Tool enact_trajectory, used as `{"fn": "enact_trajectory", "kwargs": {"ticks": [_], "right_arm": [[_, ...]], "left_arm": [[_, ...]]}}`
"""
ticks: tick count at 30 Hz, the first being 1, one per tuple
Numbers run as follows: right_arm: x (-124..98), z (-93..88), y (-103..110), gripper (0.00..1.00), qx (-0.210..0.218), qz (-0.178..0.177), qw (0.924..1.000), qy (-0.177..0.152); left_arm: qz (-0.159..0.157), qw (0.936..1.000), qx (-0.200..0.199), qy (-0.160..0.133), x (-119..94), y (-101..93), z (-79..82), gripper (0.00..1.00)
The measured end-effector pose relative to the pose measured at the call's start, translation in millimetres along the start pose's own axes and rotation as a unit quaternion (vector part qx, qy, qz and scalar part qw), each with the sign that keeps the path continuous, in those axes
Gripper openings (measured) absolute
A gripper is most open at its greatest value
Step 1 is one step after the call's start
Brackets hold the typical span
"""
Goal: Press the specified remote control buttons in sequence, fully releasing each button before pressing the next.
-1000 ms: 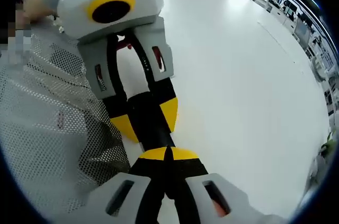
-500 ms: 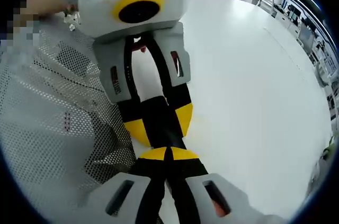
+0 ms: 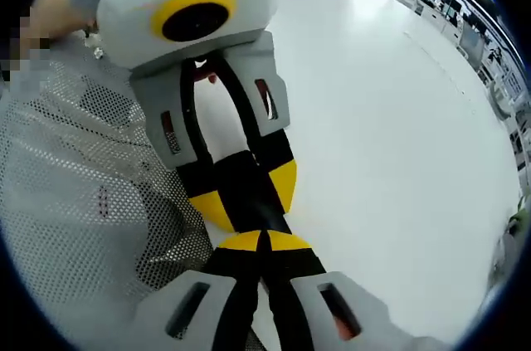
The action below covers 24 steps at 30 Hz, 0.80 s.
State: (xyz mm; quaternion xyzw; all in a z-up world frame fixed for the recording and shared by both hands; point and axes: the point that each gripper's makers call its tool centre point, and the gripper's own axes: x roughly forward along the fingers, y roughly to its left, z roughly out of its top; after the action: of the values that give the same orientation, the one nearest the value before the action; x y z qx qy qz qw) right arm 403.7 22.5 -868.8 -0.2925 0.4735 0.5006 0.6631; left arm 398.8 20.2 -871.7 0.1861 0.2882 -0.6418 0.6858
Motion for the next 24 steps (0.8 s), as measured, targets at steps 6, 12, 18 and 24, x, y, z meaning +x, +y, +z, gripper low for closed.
{"fn": "enact_trajectory", "kwargs": {"ticks": [6, 12, 18, 24], "right_arm": [[1.1, 1.4, 0.6, 0.0, -0.003, -0.009, 0.9999, 0.004], [0.2, 0.5, 0.5, 0.0, -0.019, -0.017, 0.9996, -0.014], [-0.1, 1.3, 0.6, 0.0, -0.05, -0.011, 0.9984, -0.023], [0.4, 3.5, 1.6, 0.0, -0.06, -0.011, 0.998, -0.018]], "left_arm": [[0.001, 1.0, -0.001, -0.001, 0.5, 0.4, -0.6, 0.25], [-0.001, 1.0, -0.008, -0.005, 0.5, 0.7, -0.1, 0.25], [-0.001, 0.9999, -0.009, -0.005, 0.7, 0.8, 0.0, 0.25], [-0.002, 0.9999, -0.009, -0.005, 0.5, 1.0, -0.3, 0.25]]}}
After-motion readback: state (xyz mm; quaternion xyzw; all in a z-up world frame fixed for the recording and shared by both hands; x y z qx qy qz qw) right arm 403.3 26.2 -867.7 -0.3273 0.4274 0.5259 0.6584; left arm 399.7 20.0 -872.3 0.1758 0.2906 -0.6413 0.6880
